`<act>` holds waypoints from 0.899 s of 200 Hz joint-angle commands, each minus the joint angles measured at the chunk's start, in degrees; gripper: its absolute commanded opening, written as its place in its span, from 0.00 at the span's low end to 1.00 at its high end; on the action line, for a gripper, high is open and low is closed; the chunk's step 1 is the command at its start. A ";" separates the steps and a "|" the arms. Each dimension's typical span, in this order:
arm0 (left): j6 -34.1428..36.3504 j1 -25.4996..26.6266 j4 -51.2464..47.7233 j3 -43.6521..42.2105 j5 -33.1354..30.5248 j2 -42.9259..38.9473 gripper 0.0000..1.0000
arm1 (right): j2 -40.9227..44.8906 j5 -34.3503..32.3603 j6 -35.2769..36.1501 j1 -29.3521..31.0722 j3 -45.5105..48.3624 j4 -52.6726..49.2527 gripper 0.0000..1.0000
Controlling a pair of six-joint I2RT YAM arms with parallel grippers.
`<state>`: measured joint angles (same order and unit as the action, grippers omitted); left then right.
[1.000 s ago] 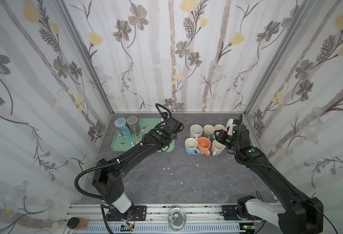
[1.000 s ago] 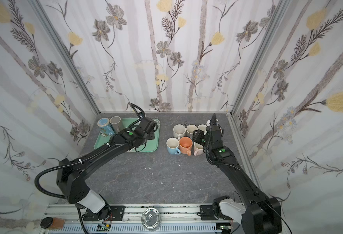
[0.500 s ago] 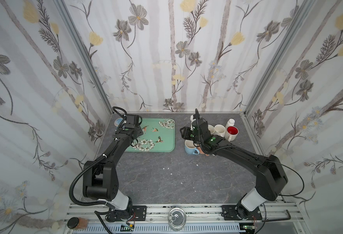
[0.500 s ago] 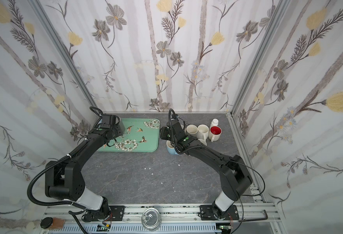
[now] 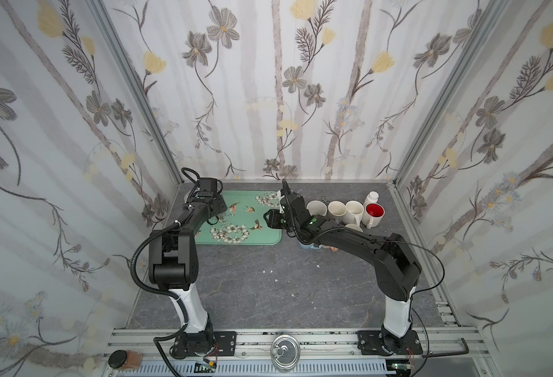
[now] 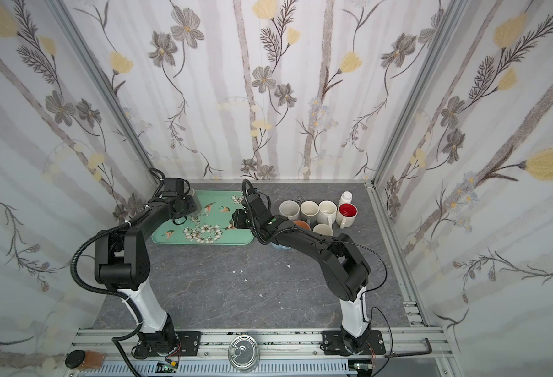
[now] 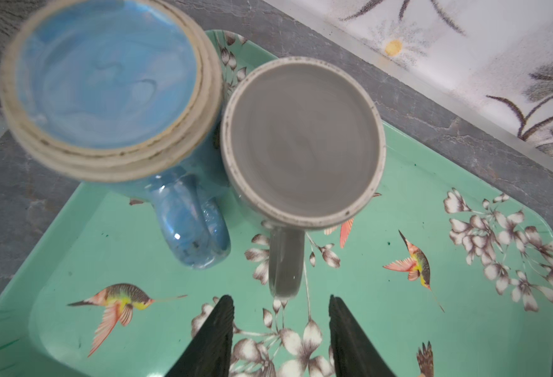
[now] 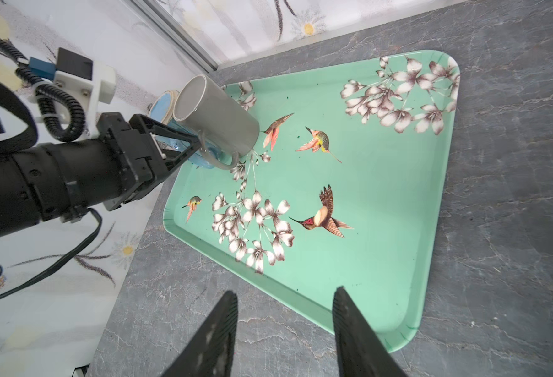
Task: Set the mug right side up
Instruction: 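Lower the left gripper and close it on the grey mug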
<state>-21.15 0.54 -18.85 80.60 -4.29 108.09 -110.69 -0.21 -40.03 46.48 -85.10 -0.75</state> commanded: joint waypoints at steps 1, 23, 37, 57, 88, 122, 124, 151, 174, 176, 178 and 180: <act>0.67 -0.18 0.24 2.31 -0.58 2.37 0.46 | -0.66 0.65 0.18 0.03 -0.68 0.67 0.48; 0.49 -0.18 -0.04 4.35 -0.71 4.58 0.45 | -1.01 0.98 0.56 -0.12 -0.68 0.58 0.48; 0.33 -0.17 -0.13 5.13 -0.46 5.60 0.41 | -1.36 1.42 0.61 -0.25 -0.68 0.53 0.48; -0.11 -0.12 -0.20 5.45 -0.04 6.46 0.34 | -1.76 1.86 0.62 -0.58 -0.73 0.58 0.48; -0.52 -0.02 0.12 4.50 0.85 6.58 0.25 | -1.90 2.47 0.63 -0.91 -0.68 0.29 0.48; -0.80 0.98 -0.19 3.95 2.00 6.04 0.13 | -1.73 3.20 0.73 -1.30 -0.60 -0.65 0.48; -0.80 1.07 -0.21 3.98 2.05 5.91 0.13 | -1.72 3.20 0.74 -1.30 -0.59 -0.72 0.48; -1.17 2.93 -0.40 3.54 2.94 5.04 0.05 | -1.05 3.09 0.74 -1.30 0.06 -0.88 0.48; -1.83 4.94 -0.53 3.43 3.83 4.39 0.01 | 0.12 2.67 0.68 -1.30 1.38 -0.66 0.48; -1.91 5.16 -0.52 3.43 3.89 4.38 0.01 | 0.24 2.60 0.73 -1.30 1.59 -0.59 0.48; -2.00 5.39 -0.56 3.43 3.89 4.33 0.00 | 0.35 2.59 0.74 -1.30 1.71 -0.59 0.48; -2.04 5.60 -0.57 3.43 4.00 4.28 0.00 | 0.49 2.52 0.74 -1.30 1.76 -0.46 0.48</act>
<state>-21.71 4.47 -19.57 84.12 -1.98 113.49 -111.81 2.61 -39.81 45.10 -84.42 -1.83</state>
